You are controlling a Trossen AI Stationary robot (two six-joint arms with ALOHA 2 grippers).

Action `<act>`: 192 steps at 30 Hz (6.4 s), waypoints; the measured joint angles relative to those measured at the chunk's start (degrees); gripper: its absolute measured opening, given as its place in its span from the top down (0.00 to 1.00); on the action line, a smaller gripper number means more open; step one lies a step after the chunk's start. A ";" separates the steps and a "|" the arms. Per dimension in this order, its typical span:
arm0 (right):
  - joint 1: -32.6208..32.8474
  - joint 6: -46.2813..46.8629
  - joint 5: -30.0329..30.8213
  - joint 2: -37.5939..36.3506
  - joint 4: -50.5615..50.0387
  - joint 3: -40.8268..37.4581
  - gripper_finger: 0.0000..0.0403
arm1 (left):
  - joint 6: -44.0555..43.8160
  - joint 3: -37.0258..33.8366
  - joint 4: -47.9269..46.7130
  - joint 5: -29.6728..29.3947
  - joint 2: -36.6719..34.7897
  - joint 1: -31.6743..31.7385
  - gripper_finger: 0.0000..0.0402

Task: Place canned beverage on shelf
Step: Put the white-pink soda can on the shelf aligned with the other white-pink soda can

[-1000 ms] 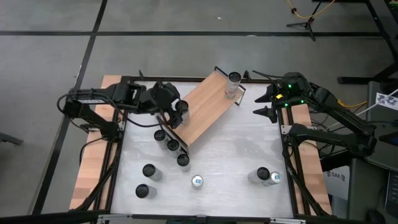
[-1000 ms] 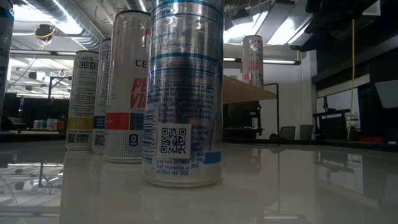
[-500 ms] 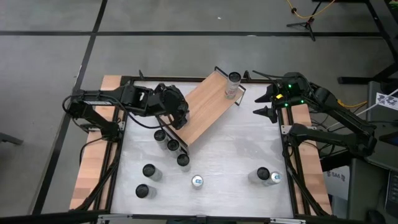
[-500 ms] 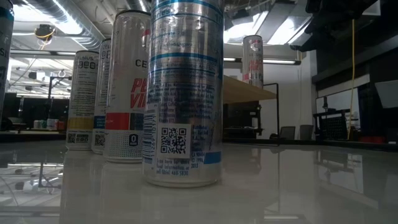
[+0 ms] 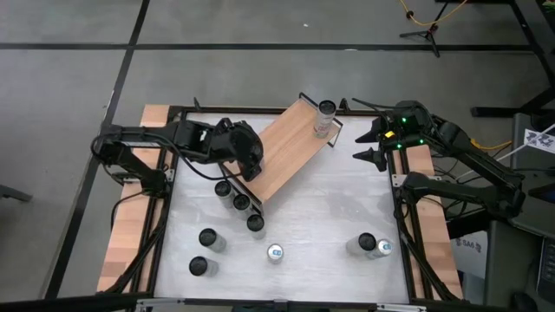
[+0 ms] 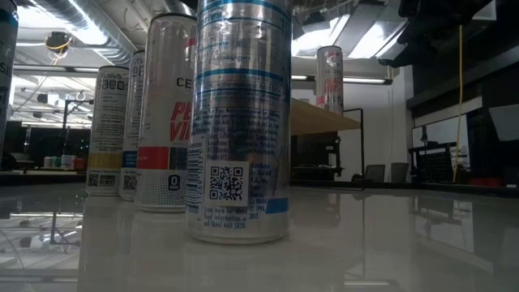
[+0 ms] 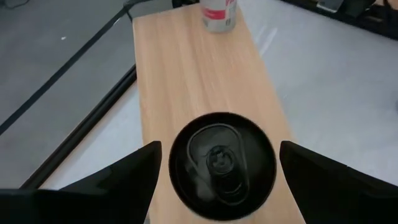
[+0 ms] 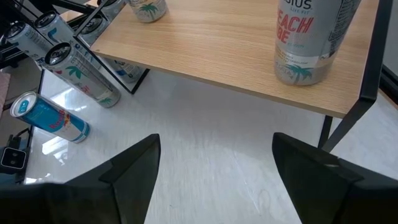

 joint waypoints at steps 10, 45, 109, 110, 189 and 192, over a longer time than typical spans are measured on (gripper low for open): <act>0.02 0.01 -0.01 0.00 0.00 0.00 0.24 | -0.38 -0.01 -0.75 0.45 0.07 0.00 0.21; 0.00 0.00 -0.02 0.00 -0.02 0.00 0.24 | -0.04 0.01 -1.90 1.42 2.96 0.02 0.29; 0.00 0.01 0.00 0.00 0.07 0.00 0.24 | 49.16 0.00 30.90 45.66 9.56 33.97 0.41; 0.02 -0.01 0.00 0.00 0.07 0.00 0.24 | 49.18 0.28 30.93 45.91 10.15 34.46 0.41; 0.00 0.00 0.02 0.02 0.07 0.00 0.24 | 53.91 32.56 6.28 42.43 29.97 31.36 0.29; 0.00 0.00 0.02 0.00 0.07 0.00 0.24 | 53.91 32.56 6.28 42.40 29.95 31.36 0.29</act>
